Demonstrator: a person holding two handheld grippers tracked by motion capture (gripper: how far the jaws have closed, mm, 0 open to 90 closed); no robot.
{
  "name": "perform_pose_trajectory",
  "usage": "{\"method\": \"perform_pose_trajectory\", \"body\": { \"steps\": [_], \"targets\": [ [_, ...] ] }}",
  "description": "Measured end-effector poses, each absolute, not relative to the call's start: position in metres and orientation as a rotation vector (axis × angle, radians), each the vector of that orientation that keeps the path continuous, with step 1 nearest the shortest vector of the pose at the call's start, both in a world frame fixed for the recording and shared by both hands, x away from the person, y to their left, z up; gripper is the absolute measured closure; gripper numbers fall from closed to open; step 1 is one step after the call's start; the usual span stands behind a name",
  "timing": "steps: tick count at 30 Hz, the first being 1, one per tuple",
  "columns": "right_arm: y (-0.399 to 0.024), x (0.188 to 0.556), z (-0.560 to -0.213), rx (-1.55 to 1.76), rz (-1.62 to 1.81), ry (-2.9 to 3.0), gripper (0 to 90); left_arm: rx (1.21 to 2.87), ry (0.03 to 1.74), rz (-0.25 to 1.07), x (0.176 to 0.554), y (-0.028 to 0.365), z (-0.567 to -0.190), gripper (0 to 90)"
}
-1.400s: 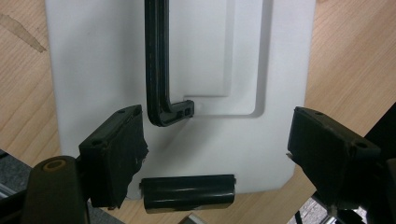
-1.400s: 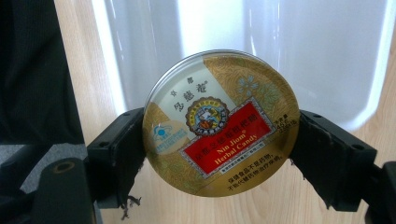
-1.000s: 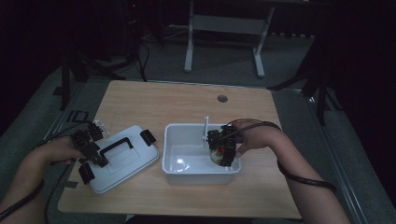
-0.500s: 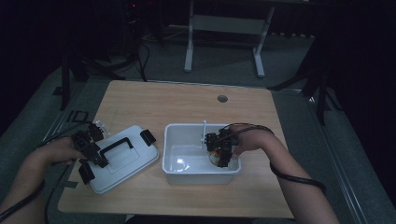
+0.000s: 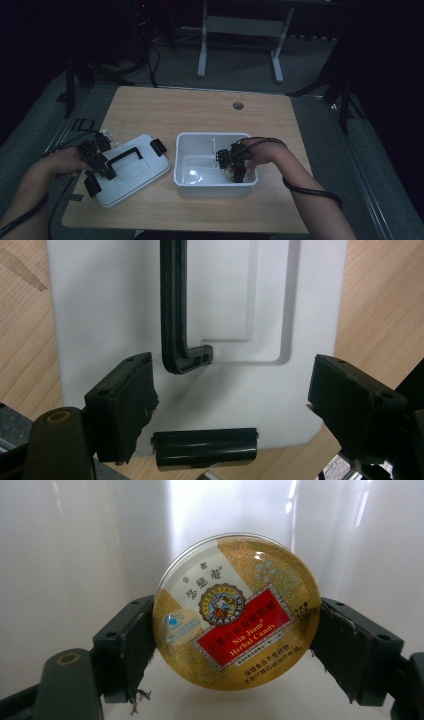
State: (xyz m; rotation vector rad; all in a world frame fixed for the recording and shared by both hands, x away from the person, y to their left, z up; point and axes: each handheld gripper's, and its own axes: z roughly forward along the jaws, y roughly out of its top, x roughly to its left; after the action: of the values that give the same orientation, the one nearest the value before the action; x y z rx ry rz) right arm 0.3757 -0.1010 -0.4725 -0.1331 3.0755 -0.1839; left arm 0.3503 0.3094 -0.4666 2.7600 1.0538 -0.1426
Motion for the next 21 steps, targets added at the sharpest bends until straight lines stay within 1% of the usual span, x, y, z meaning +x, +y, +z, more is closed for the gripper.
{"method": "perform_pose_trajectory", "body": {
  "steps": [11, 21],
  "targets": [
    [-0.099, 0.378, -0.489, -0.103, -0.230, 3.123, 20.5, 2.761, 1.054, -0.149, 0.351, 0.309, -0.468, 18.3],
    [-0.099, 0.379, -0.495, -0.099, -0.243, 3.146, 20.4, 2.763, 1.059, -0.147, 0.351, 0.309, -0.467, 18.3]
  ]
}}
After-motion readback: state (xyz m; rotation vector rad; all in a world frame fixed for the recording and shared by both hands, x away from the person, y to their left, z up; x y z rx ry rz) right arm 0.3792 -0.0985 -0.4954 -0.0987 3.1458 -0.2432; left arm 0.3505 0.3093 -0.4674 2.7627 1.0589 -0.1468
